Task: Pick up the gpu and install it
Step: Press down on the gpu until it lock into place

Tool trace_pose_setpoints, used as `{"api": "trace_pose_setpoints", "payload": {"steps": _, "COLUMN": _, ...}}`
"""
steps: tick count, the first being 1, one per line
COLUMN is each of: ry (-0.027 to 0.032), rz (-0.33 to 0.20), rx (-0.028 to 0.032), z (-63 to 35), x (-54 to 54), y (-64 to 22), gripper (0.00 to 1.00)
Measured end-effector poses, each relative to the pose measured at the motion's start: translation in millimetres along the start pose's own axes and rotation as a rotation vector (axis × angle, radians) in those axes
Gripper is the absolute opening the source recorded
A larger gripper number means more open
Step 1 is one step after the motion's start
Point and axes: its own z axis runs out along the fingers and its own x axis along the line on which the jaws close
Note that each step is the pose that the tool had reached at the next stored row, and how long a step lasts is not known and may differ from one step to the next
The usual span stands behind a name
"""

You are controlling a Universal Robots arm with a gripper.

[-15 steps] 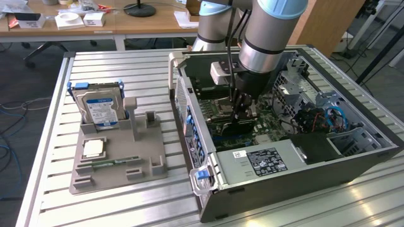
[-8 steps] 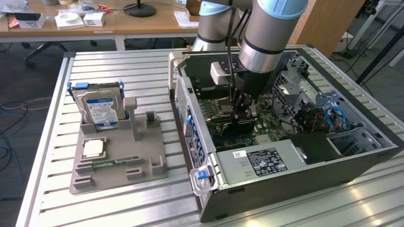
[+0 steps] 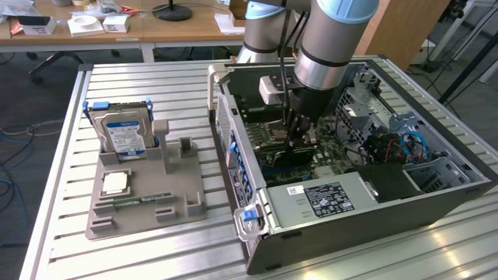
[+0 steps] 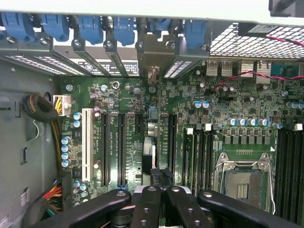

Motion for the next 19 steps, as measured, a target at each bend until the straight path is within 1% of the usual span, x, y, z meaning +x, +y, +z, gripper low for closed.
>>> {"api": "trace_pose_setpoints", "payload": {"steps": 19, "ry": -0.0003, "rz": 0.000, "rx": 0.0000, "z": 2.4, "x": 0.0, "y": 0.0, "gripper": 0.10}}
